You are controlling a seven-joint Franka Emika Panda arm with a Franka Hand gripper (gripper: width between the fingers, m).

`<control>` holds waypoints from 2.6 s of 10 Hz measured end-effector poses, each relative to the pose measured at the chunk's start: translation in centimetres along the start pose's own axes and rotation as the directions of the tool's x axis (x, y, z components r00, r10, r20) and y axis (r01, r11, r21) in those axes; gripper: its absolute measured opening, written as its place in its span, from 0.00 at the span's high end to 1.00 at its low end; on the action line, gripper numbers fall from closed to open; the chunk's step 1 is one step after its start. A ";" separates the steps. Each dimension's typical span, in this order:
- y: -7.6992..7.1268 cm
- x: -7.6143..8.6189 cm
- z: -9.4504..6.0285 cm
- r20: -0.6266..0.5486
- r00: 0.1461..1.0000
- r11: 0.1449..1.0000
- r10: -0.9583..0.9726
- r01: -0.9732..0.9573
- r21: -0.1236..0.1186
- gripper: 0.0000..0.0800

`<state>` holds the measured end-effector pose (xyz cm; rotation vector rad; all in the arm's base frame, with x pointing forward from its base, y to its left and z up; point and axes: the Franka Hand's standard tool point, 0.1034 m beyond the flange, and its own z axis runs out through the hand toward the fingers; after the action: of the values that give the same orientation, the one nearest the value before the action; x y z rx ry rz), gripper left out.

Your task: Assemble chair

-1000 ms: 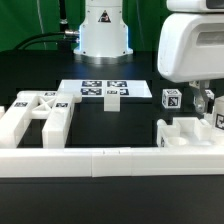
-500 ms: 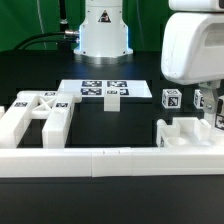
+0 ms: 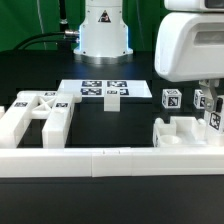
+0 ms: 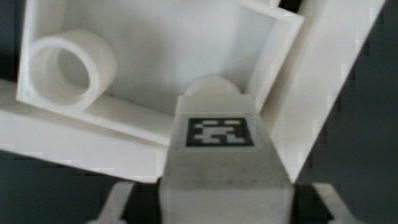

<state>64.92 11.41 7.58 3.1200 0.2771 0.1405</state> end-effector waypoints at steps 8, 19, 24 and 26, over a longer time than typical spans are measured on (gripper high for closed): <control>1.5 -0.5 0.0 0.007 0.786 0.786 0.619 -0.619 0.003 0.64; 3.0 -3.2 -4.8 0.003 0.866 0.866 0.500 -0.500 0.018 0.19; 4.4 -4.3 -4.5 -0.054 0.926 0.928 0.373 -0.372 0.031 0.19; 8.4 -10.4 -3.5 -0.073 0.960 0.962 0.272 -0.271 0.020 0.19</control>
Offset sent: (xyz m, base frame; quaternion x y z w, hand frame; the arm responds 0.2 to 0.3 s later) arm -0.0015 -0.0006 -0.0032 0.0220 0.0186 0.2637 0.9642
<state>55.88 1.29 10.28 3.1502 -0.1537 0.2583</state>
